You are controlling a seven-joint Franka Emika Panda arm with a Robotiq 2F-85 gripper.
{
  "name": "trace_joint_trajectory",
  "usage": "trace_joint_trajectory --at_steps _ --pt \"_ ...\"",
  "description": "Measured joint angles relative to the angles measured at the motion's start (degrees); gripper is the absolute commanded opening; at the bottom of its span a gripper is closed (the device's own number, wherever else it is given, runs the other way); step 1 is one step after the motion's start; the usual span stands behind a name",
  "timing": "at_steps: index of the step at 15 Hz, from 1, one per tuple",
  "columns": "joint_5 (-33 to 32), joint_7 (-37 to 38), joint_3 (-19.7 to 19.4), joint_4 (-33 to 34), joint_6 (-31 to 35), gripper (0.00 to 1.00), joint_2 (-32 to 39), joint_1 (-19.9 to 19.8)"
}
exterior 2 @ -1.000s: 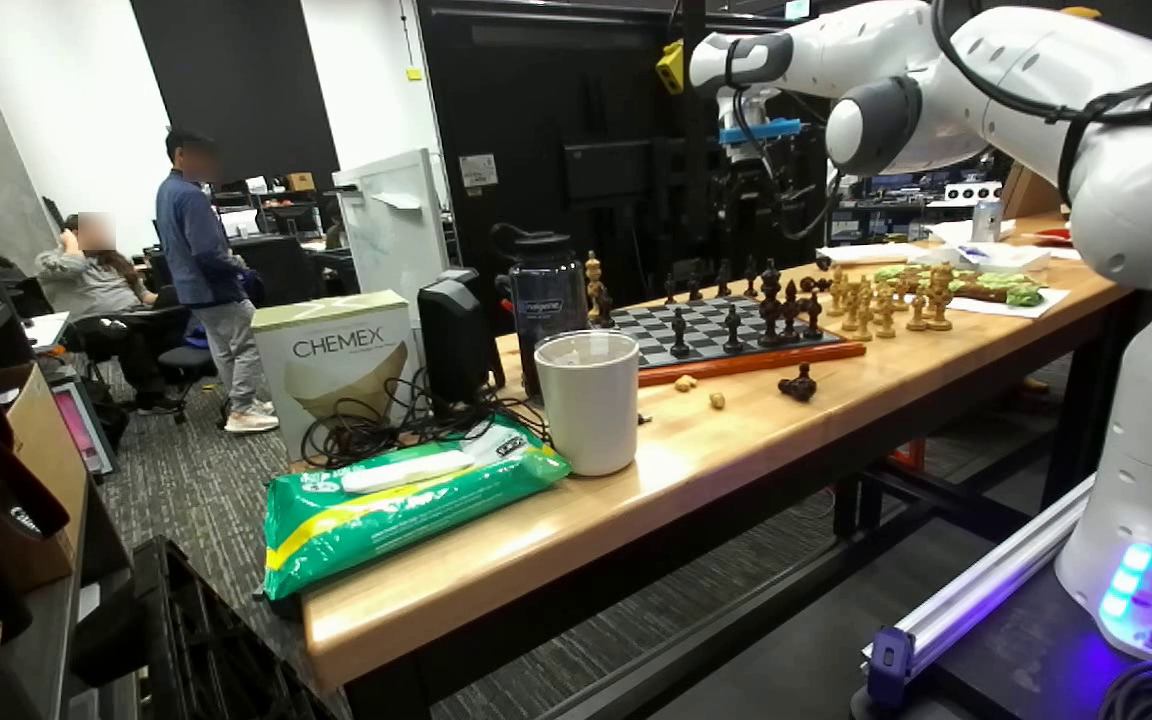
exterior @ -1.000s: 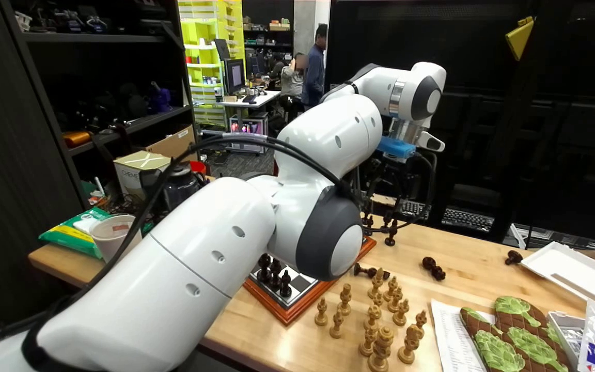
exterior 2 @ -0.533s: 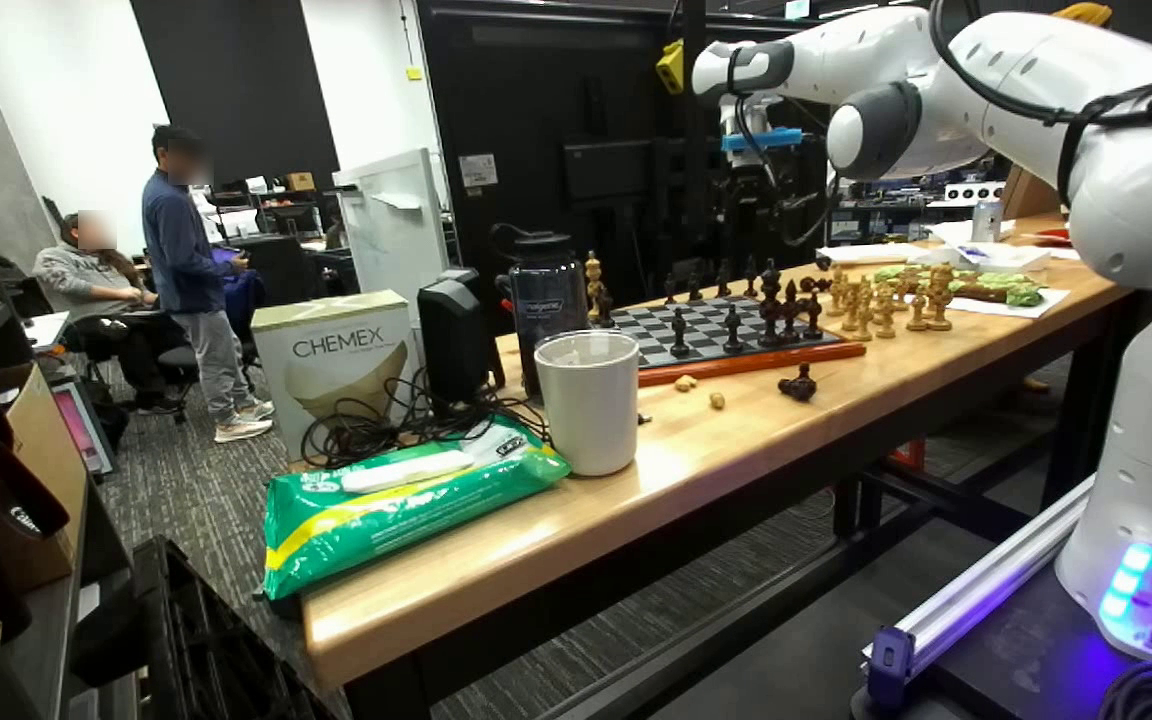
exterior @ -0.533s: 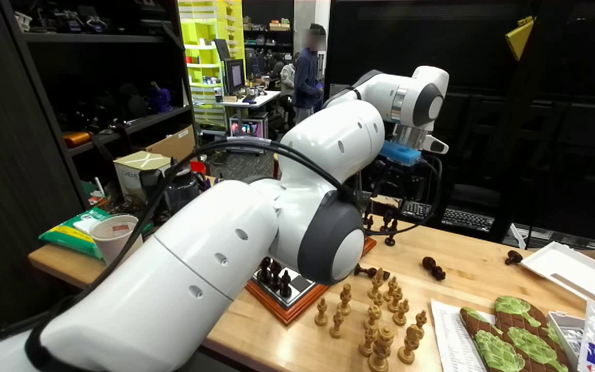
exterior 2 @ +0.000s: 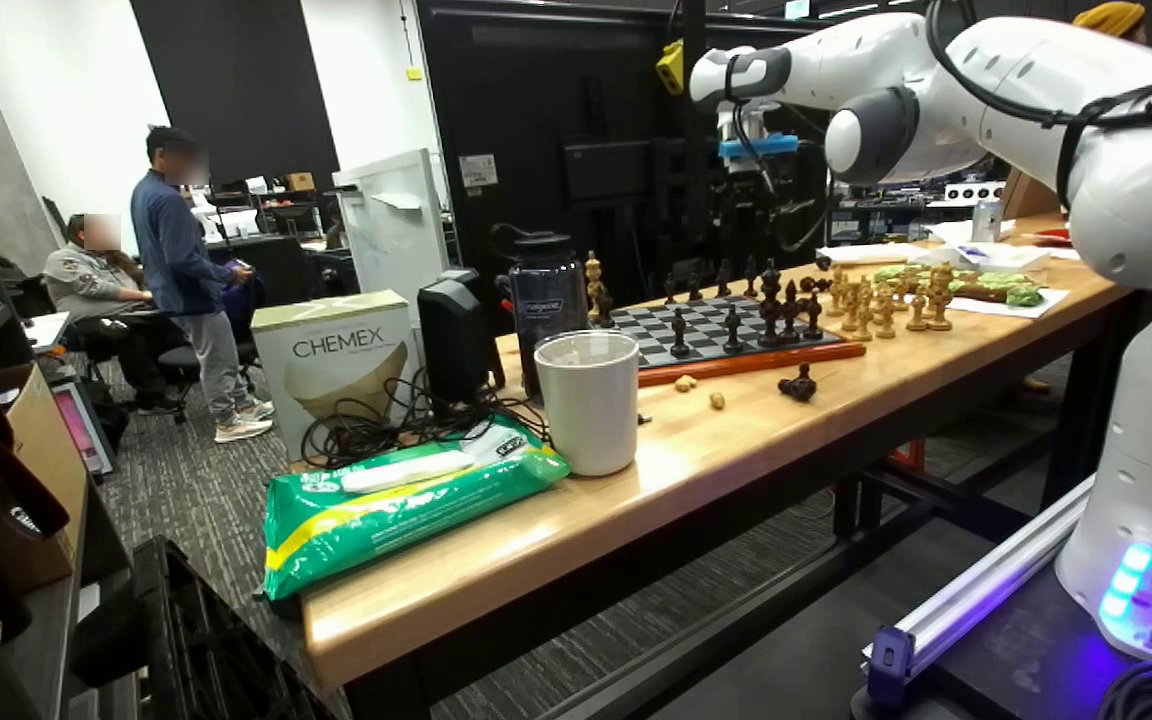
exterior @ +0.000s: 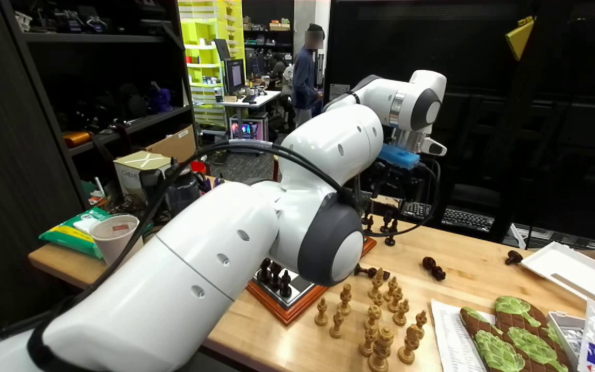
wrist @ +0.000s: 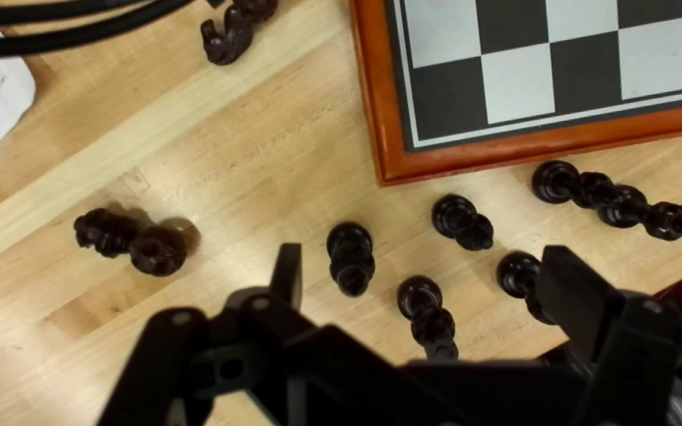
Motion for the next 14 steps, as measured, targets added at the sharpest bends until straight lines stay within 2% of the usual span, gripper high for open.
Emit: trace_joint_trajectory --at_steps 14 --pt "0.0 0.0 0.0 0.0 2.2 1.00 1.0 -1.3"
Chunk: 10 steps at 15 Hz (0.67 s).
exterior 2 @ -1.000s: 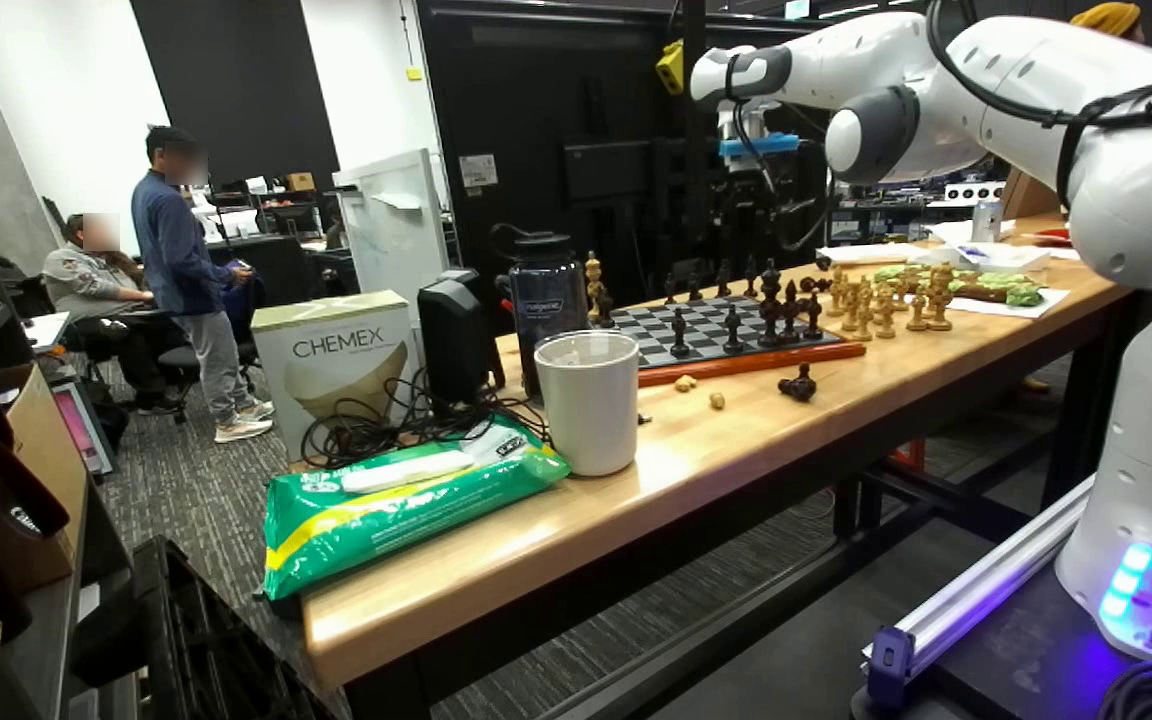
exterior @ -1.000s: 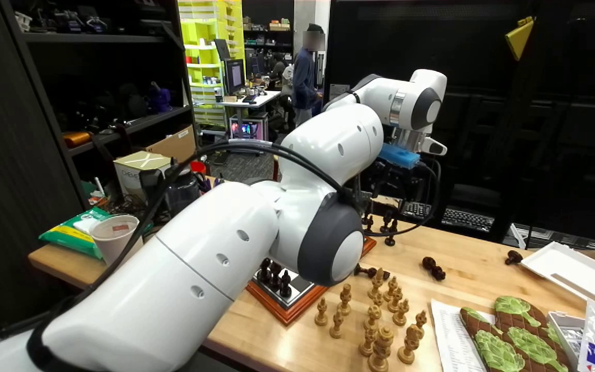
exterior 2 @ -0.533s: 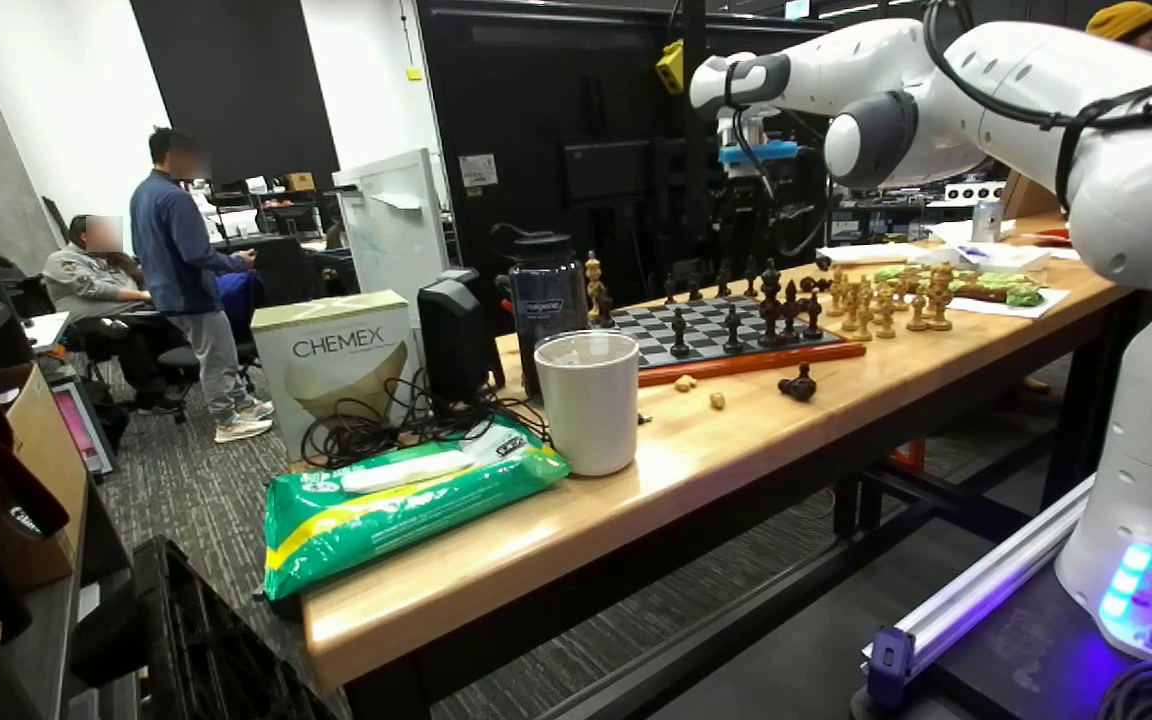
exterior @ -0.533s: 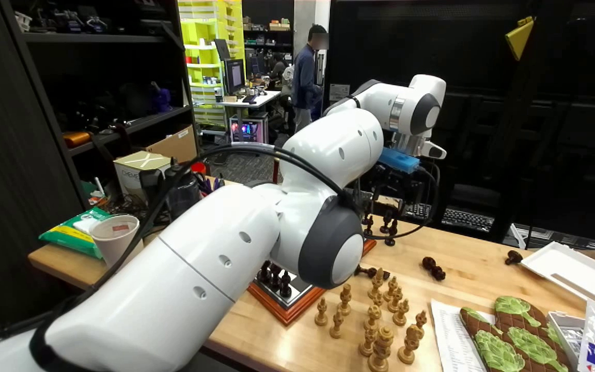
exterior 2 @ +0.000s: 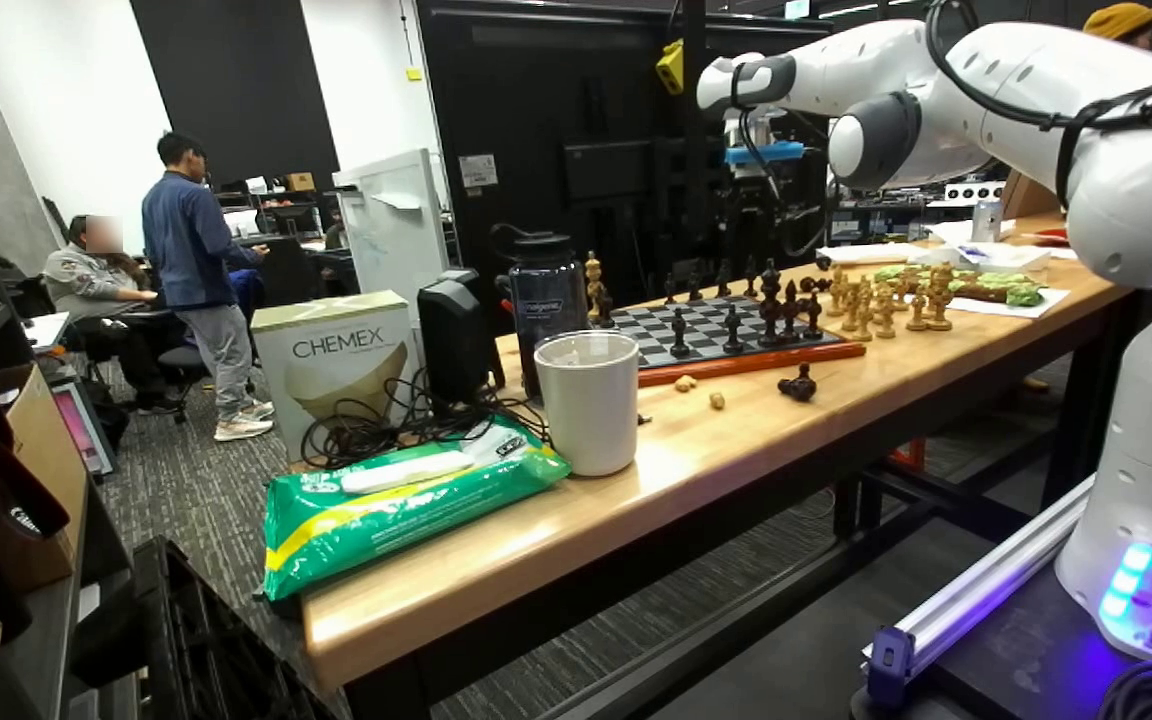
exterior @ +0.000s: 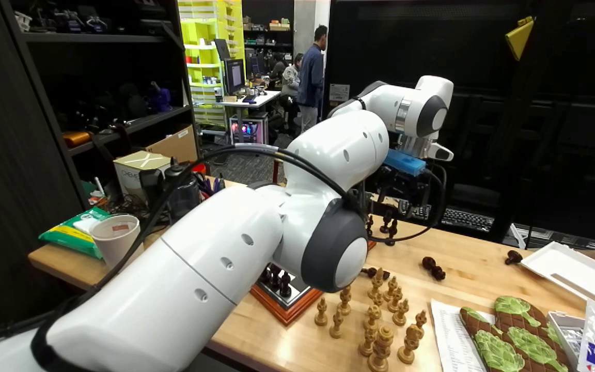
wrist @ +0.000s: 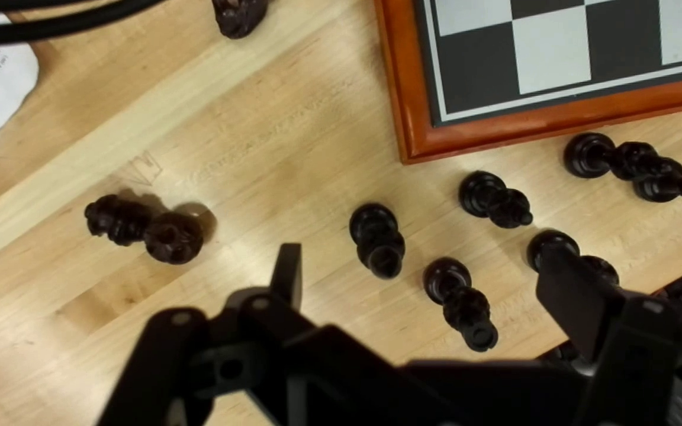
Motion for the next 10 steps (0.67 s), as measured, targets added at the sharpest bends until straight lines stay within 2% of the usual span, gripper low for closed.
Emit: trace_joint_trajectory --at_steps 10 --pt "0.0 0.0 0.0 0.0 0.0 1.00 0.6 -0.6"
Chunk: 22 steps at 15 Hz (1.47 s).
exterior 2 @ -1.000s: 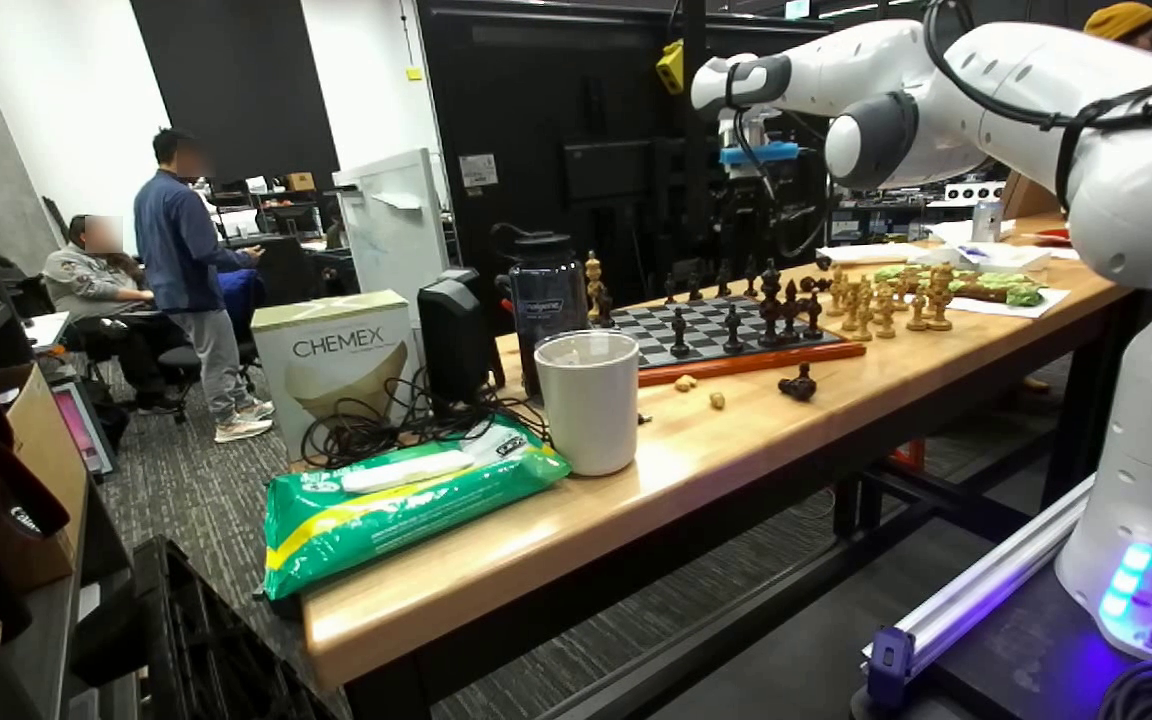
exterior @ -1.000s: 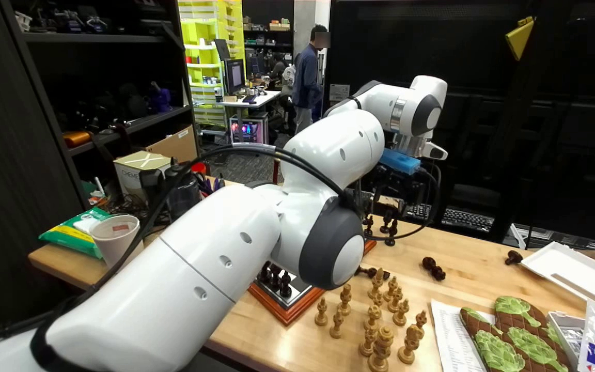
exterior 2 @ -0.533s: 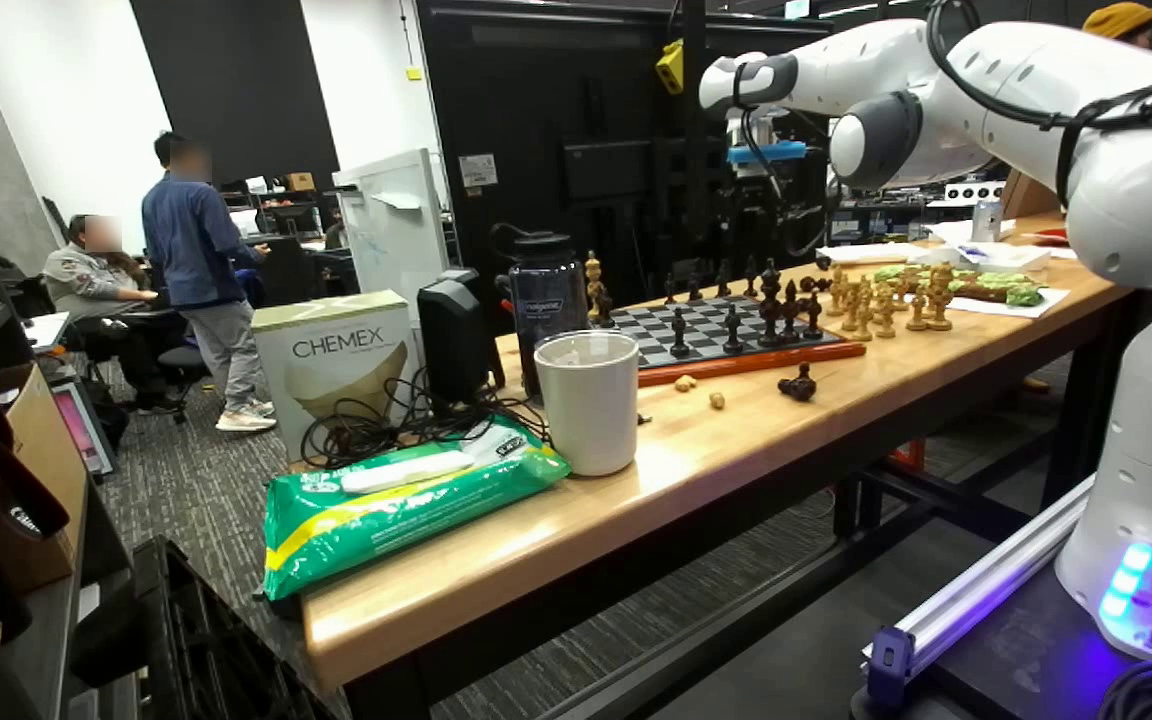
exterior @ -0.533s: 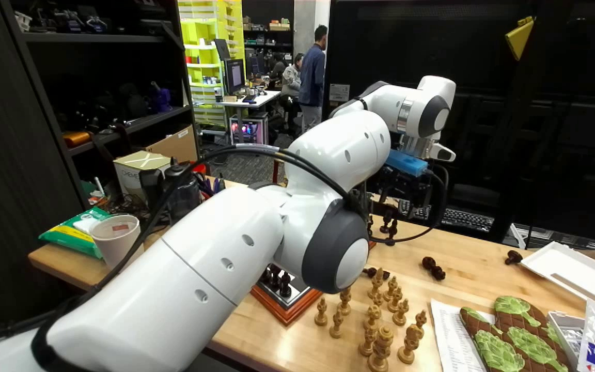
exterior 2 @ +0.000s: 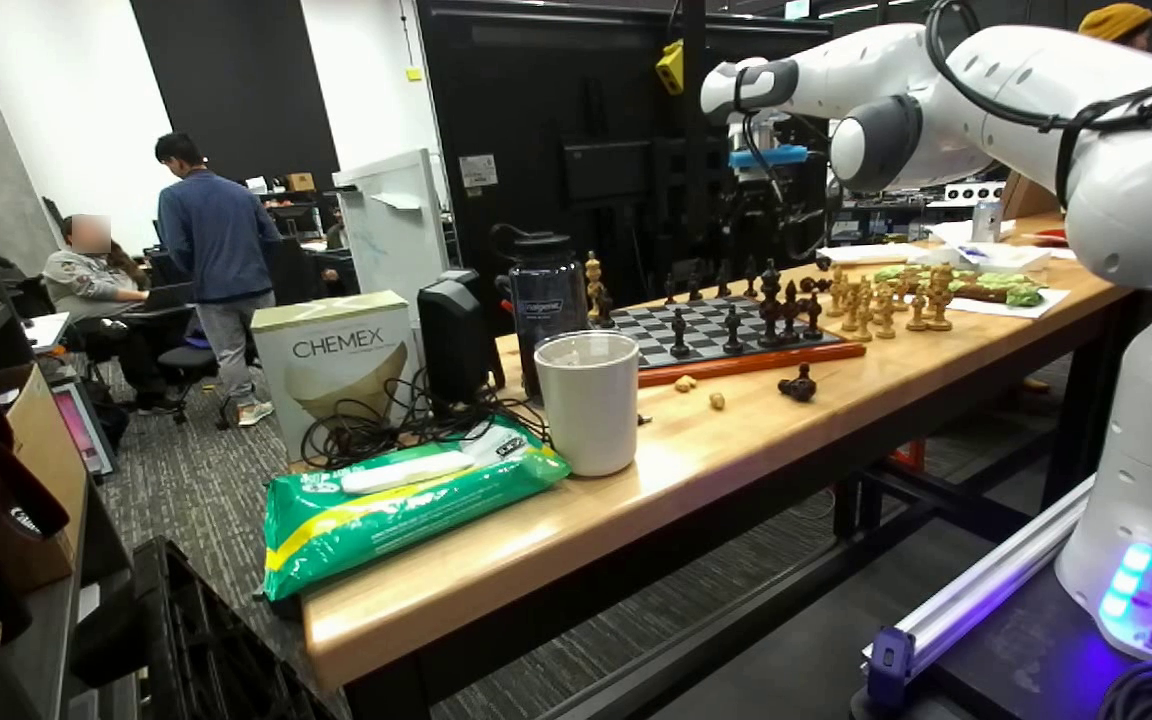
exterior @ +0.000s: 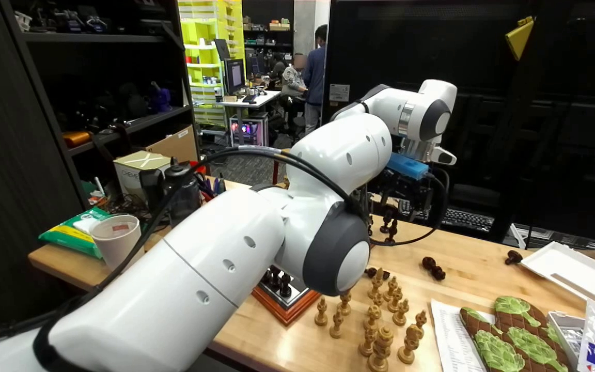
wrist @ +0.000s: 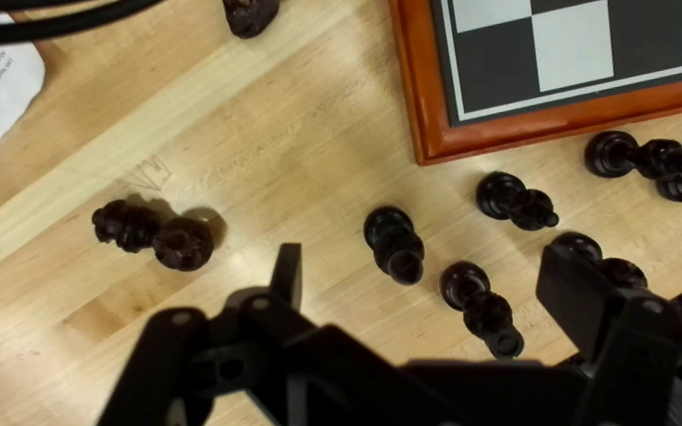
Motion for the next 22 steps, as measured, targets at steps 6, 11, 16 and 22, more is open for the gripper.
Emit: trace_joint_trajectory --at_steps 6,11,16,22 --pt "0.0 0.0 0.0 0.0 0.0 1.00 0.8 -0.2" --pt "0.0 0.0 0.0 0.0 0.0 1.00 0.9 -0.3" --pt "0.0 -0.2 0.0 0.0 0.0 1.00 1.4 -0.3" --pt "0.0 -0.2 0.0 0.0 -0.1 1.00 2.0 -0.2"
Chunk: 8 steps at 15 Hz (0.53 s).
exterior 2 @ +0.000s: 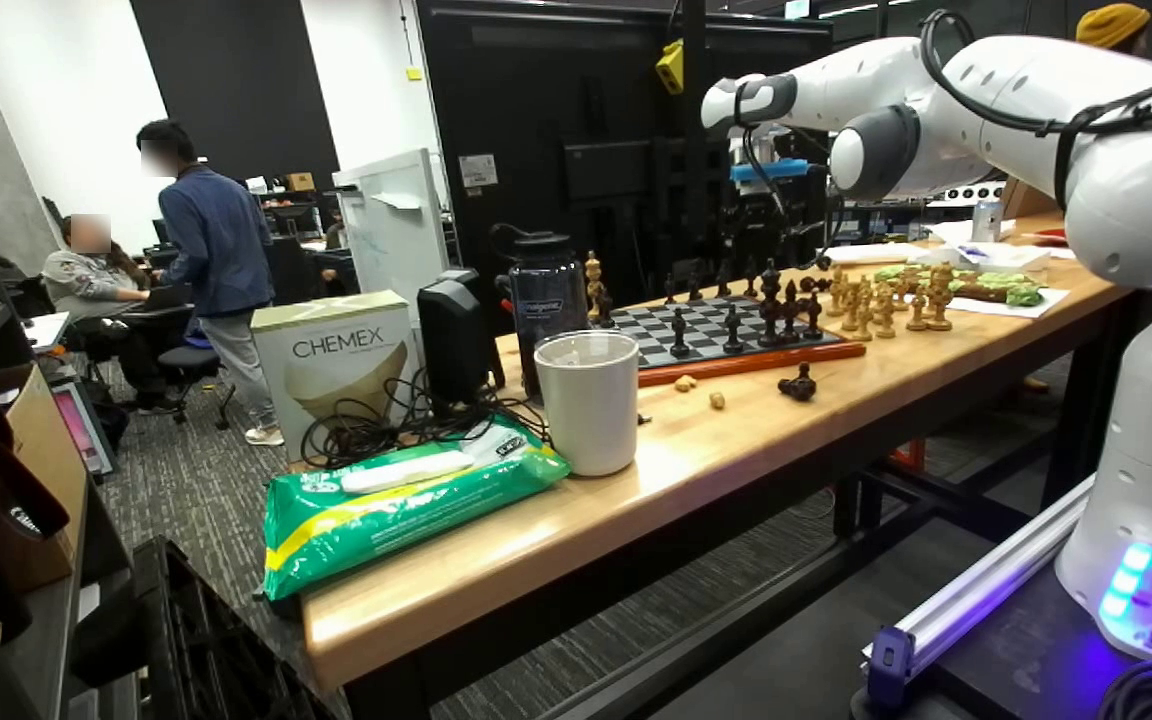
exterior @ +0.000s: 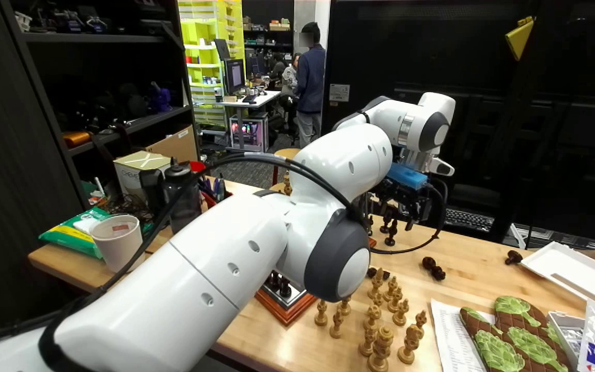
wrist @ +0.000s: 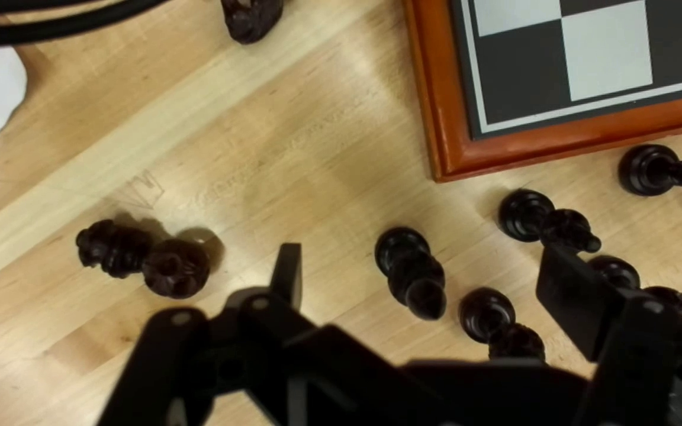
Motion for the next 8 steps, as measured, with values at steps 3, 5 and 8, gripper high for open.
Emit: trace_joint_trajectory --at_steps 3,5,8 --pt "0.0 0.0 0.0 0.0 0.0 1.00 0.1 0.0" --pt "0.0 0.0 0.0 0.0 0.0 1.00 0.2 0.0" --pt "0.0 -0.1 0.0 0.0 -0.1 1.00 0.6 0.0"
